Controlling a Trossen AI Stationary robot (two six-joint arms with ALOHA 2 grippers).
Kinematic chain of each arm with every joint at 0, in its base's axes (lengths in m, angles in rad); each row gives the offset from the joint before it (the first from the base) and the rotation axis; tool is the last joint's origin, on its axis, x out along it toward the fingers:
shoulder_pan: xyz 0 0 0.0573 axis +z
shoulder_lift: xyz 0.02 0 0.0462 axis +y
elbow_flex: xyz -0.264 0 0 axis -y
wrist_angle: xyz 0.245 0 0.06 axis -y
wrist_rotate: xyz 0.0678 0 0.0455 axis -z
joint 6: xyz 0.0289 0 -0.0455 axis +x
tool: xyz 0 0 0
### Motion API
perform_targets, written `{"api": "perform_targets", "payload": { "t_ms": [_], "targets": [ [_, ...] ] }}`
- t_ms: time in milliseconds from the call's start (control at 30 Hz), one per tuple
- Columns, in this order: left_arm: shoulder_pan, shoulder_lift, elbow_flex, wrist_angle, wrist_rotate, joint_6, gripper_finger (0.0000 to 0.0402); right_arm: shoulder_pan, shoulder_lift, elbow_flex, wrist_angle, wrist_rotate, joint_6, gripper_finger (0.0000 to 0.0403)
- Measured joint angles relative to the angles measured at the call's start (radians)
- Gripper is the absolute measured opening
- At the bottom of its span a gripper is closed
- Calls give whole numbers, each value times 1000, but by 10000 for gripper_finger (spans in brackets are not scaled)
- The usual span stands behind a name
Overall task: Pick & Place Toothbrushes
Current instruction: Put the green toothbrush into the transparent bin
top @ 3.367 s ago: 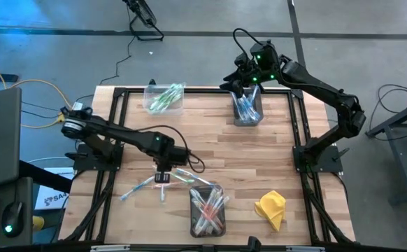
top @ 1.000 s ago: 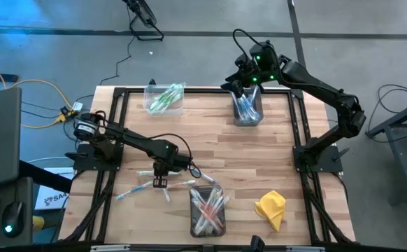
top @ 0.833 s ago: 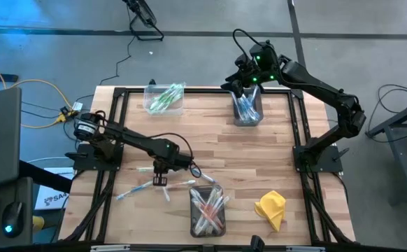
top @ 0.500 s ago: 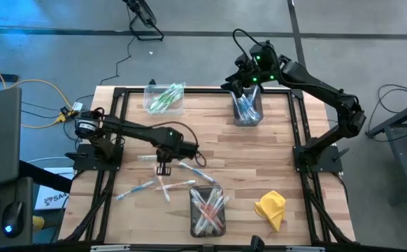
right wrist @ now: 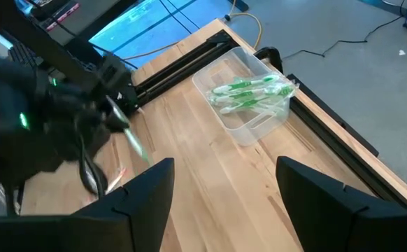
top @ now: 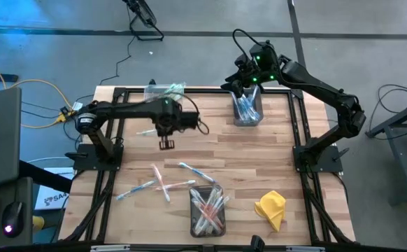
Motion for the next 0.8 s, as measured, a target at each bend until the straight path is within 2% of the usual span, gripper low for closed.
{"api": "perform_targets", "payload": {
  "t_ms": [200, 333, 800],
  "targets": [
    [83, -23, 42, 2, -9, -27, 1, 0, 0, 0, 0, 2, -7, 243],
    [136, -43, 61, 9, -51, -57, 1, 0, 0, 0, 0, 4, -8, 243],
    [312, -52, 81, 215, -57, -26, 1, 0, 0, 0, 0, 4, -8, 243]
  ]
}}
